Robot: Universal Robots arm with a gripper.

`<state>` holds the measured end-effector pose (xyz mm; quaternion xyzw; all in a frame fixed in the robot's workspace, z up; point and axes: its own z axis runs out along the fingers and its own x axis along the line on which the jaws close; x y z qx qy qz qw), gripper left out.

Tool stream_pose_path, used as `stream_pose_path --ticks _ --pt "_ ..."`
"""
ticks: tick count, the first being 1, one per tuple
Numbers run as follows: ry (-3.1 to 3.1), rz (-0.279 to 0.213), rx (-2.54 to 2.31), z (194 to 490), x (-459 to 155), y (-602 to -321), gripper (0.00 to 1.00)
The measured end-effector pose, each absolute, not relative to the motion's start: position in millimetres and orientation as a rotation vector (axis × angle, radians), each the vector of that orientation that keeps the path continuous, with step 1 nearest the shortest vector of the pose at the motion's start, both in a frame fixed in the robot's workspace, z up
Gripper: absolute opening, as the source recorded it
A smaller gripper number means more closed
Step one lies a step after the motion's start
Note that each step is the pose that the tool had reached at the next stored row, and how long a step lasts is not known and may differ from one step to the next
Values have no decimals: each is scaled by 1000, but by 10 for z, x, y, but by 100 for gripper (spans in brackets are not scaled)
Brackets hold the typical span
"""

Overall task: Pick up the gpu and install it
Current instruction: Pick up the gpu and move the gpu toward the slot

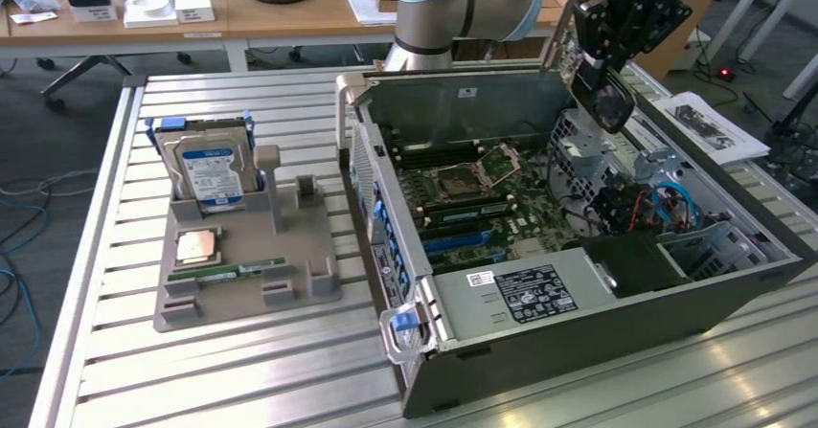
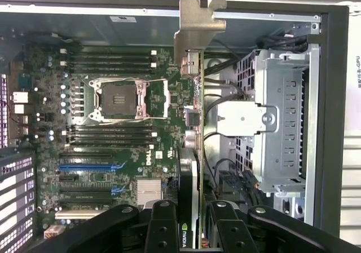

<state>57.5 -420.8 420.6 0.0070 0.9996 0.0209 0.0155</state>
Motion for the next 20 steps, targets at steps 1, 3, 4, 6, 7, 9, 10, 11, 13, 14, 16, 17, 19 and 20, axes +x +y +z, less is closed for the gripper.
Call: stream_pose_path --ticks 1,3,4,6,7,9,10,11,13,14,16,17,19,20 --pt "3110 65 22 4192 575 -4208 27" --pt "3110 65 22 4161 575 -4208 27" --pt "3110 65 22 4147 575 -4208 27" --pt "3110 65 22 4124 575 -4208 27" --pt "3110 65 22 4113 575 -4208 27" --pt "3110 65 22 4097 575 -4208 27" --pt "3110 65 22 4096 575 -4208 27" --pt "3110 65 22 4096 575 -4208 27" --pt "3110 65 22 4095 575 -4208 27" --pt "3110 65 22 4088 575 -4208 27" --pt "3110 65 22 4069 575 -4208 27" --pt "3110 65 22 4061 575 -4208 27" --pt "3110 65 22 4051 575 -4208 27" --pt "3110 65 22 4050 575 -4208 27"
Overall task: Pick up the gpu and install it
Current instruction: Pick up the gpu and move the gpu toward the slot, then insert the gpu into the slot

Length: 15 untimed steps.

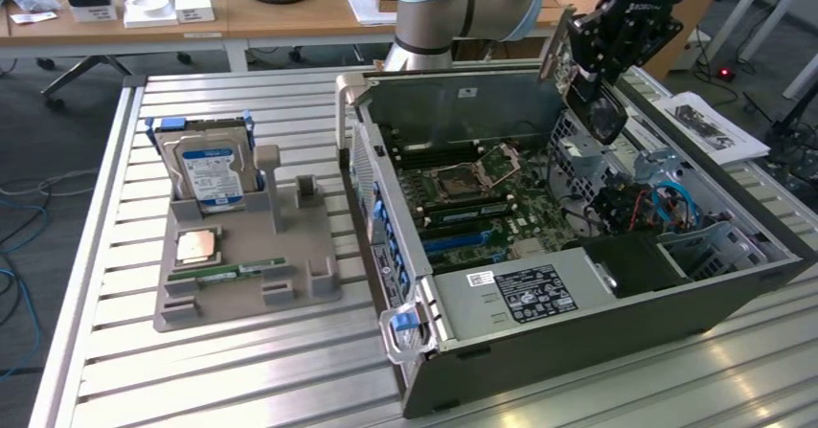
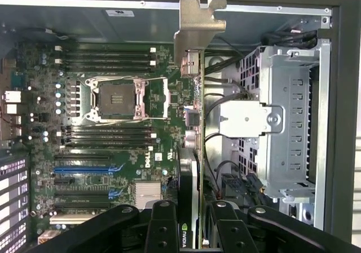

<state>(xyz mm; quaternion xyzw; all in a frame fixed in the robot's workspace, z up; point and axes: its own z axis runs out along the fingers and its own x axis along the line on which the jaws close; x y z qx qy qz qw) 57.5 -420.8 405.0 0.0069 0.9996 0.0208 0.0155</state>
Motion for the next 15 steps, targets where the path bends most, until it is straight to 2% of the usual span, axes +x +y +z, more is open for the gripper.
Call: stream_pose_path --ticks 15 --pt "3110 65 8 4049 575 -4208 27"
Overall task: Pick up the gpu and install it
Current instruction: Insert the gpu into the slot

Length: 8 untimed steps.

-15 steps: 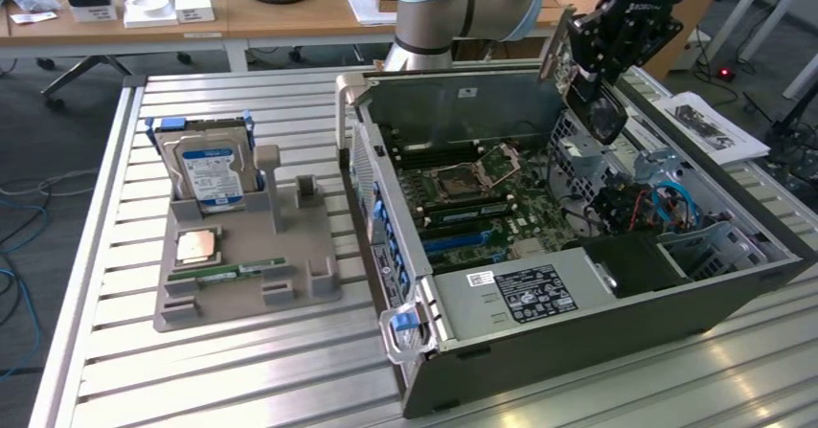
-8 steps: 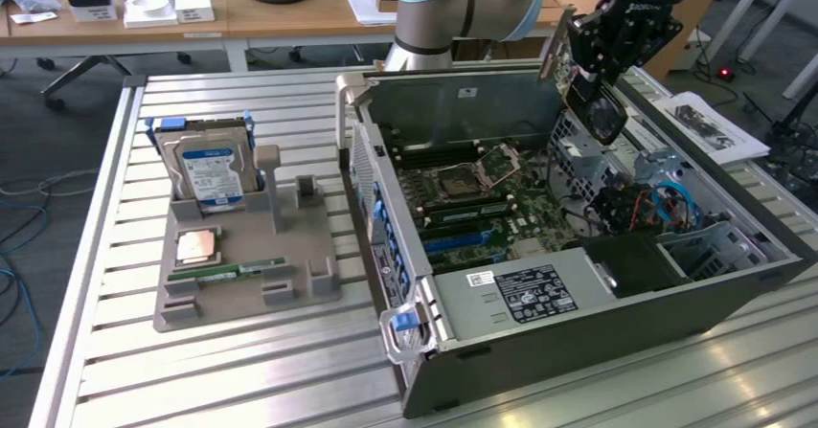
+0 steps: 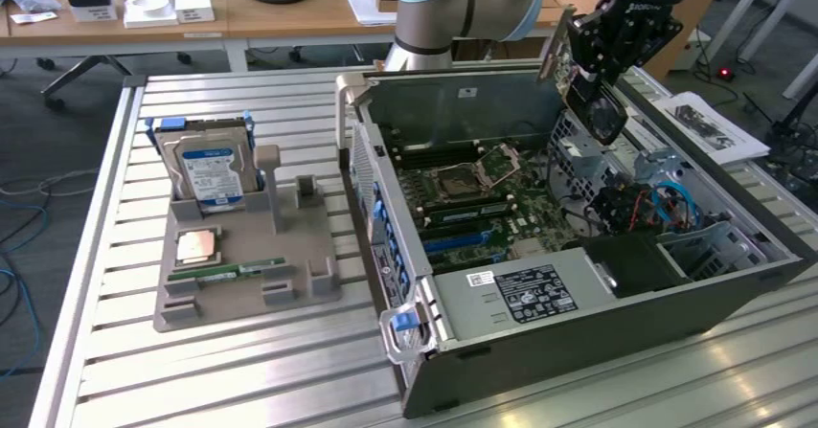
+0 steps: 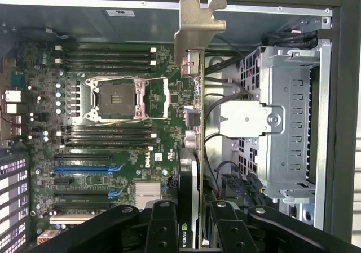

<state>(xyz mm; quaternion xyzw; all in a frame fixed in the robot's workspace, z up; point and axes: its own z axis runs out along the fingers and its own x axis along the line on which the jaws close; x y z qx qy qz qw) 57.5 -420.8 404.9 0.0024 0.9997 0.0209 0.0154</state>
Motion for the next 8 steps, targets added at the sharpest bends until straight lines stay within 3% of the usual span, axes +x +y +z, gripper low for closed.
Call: stream_pose_path --ticks 8 --pt "3108 68 -159 4048 574 -4208 27"
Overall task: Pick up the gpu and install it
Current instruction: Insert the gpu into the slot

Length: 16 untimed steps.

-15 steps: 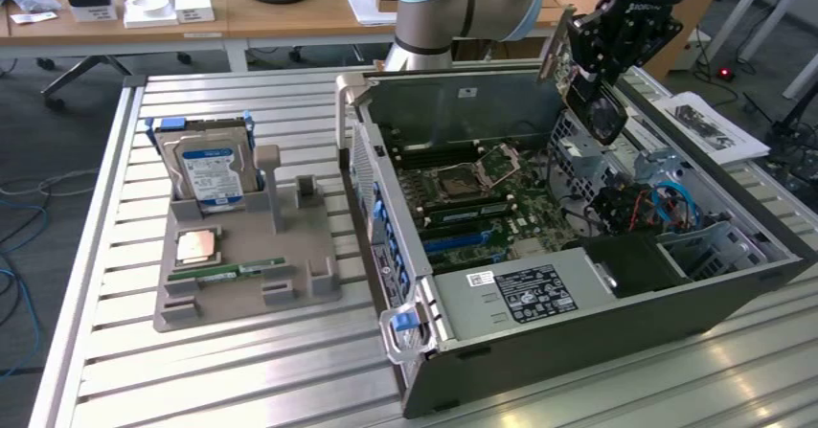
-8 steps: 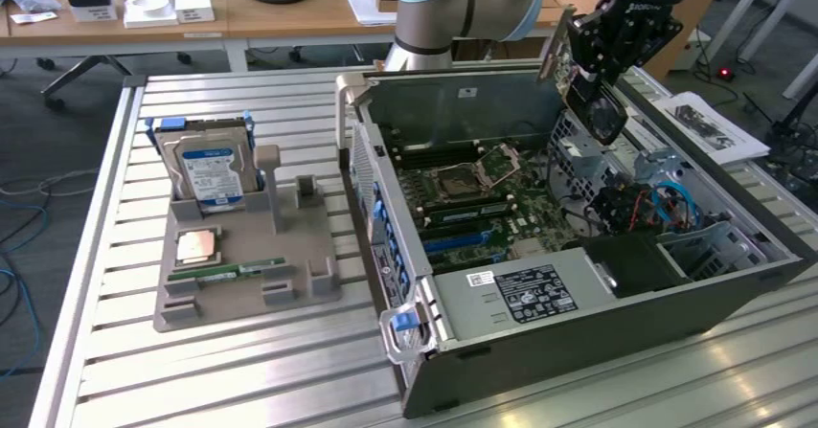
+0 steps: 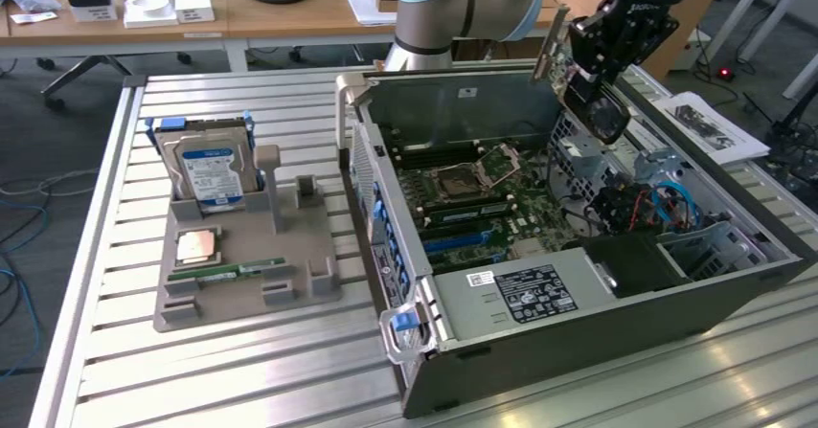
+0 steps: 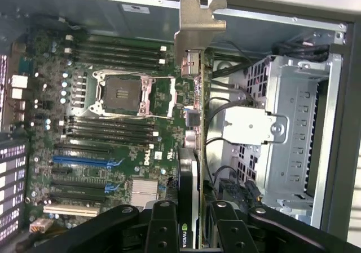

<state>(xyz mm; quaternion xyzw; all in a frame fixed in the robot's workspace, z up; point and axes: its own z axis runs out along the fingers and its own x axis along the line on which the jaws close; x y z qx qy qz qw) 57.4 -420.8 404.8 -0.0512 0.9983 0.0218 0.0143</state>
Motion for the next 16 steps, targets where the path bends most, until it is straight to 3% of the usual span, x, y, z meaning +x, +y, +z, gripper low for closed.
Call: stream_pose_path --ticks 16 --pt "3060 73 -604 4042 574 -4208 27"
